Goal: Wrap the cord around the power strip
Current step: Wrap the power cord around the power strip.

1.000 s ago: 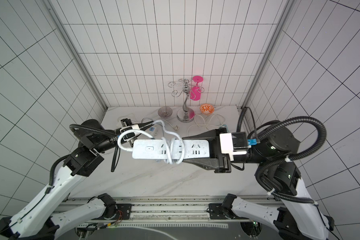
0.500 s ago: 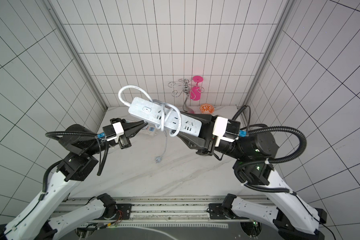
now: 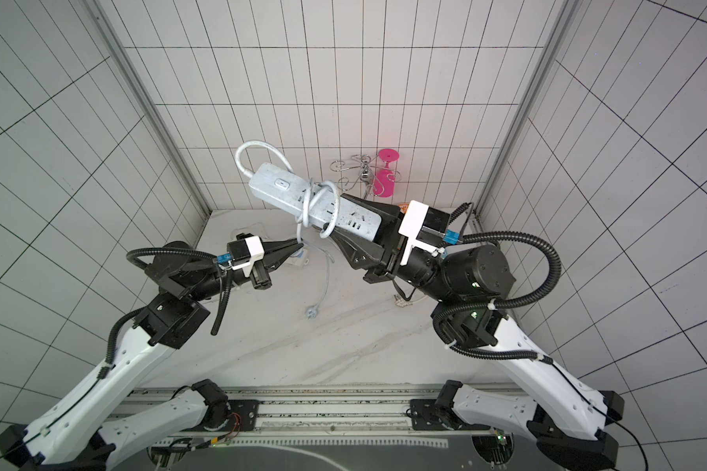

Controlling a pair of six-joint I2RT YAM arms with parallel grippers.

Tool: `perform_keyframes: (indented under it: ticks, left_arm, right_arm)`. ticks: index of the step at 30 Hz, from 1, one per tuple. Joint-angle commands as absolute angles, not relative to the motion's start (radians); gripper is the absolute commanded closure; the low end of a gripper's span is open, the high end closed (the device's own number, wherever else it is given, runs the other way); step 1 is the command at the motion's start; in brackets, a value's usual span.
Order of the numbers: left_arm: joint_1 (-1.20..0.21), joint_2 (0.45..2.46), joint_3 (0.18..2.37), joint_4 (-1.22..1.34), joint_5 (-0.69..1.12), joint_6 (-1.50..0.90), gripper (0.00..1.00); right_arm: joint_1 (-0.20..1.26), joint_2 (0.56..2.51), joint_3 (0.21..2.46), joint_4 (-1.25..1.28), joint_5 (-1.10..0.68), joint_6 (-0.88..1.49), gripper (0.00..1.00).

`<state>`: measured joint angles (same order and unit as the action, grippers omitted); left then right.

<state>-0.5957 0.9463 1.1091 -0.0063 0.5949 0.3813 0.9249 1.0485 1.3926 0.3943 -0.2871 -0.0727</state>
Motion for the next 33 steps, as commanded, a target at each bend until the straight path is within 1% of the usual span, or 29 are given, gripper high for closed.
perform_keyframes:
  ticks: [1, 5, 12, 16, 24, 33]
  left_arm:
    - [-0.608, 0.925, 1.092, -0.055, 0.588, 0.374, 1.0]
    - [-0.614, 0.93, 1.114, -0.081, 0.579, 0.387, 1.0]
    - [-0.618, 0.969, 1.204, -0.214, 0.527, 0.489, 1.0]
    - [-0.617, 0.981, 1.235, -0.268, 0.499, 0.553, 1.0]
    - [-0.617, 1.001, 1.279, -0.356, 0.424, 0.677, 1.0]
    - [-0.618, 1.004, 1.34, -0.451, 0.41, 0.842, 0.99]
  right_arm:
    - [0.928, 1.071, 1.46, 0.445, -0.085, -0.208, 1.0]
    - [0.927, 1.146, 1.535, 0.294, 0.01, -0.29, 1.0]
    - [0.927, 1.315, 1.794, -0.173, 0.182, -0.442, 1.0]
    - [0.927, 1.359, 1.839, -0.373, 0.239, -0.507, 1.0]
    - [0.912, 1.333, 1.789, -0.574, 0.224, -0.492, 1.0]
    - [0.87, 1.325, 1.83, -0.846, 0.052, -0.422, 1.0]
